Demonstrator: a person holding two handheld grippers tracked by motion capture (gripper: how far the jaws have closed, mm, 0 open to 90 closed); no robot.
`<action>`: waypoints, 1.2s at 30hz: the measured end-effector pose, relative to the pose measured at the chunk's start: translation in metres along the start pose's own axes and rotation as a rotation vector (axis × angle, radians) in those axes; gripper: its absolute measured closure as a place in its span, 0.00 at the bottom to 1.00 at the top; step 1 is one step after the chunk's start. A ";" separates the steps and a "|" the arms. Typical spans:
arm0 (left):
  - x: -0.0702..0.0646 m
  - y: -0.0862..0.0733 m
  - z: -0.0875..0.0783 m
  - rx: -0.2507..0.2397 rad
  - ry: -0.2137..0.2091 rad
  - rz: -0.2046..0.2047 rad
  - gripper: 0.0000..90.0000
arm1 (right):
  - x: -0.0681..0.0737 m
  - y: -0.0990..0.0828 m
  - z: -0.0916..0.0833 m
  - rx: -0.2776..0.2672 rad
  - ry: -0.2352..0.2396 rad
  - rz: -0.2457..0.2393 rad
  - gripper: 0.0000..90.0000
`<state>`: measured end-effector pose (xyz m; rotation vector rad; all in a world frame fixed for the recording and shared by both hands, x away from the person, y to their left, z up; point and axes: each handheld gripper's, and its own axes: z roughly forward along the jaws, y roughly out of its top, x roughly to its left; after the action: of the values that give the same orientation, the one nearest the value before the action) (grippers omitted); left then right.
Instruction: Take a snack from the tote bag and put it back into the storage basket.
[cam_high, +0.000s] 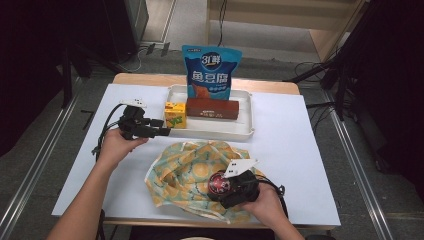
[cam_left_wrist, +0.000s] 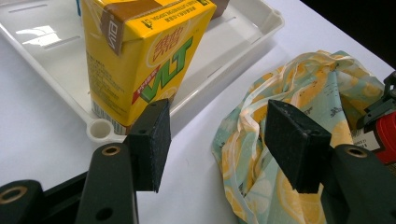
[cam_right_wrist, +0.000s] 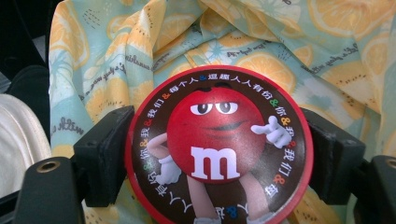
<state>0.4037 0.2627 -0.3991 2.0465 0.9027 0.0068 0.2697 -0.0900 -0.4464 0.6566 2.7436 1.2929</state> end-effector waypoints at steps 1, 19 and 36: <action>0.000 0.000 0.000 -0.002 0.000 -0.002 0.46 | 0.000 0.001 0.000 -0.003 -0.003 -0.006 0.24; 0.000 0.000 -0.001 -0.003 -0.001 -0.001 0.46 | -0.006 0.007 -0.010 -0.037 -0.006 0.043 0.25; 0.000 -0.001 -0.002 -0.005 -0.007 -0.005 0.46 | -0.023 0.018 -0.027 -0.082 -0.040 0.092 0.25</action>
<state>0.4025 0.2646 -0.3982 2.0386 0.9023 -0.0006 0.2911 -0.1080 -0.4190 0.8007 2.6424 1.3860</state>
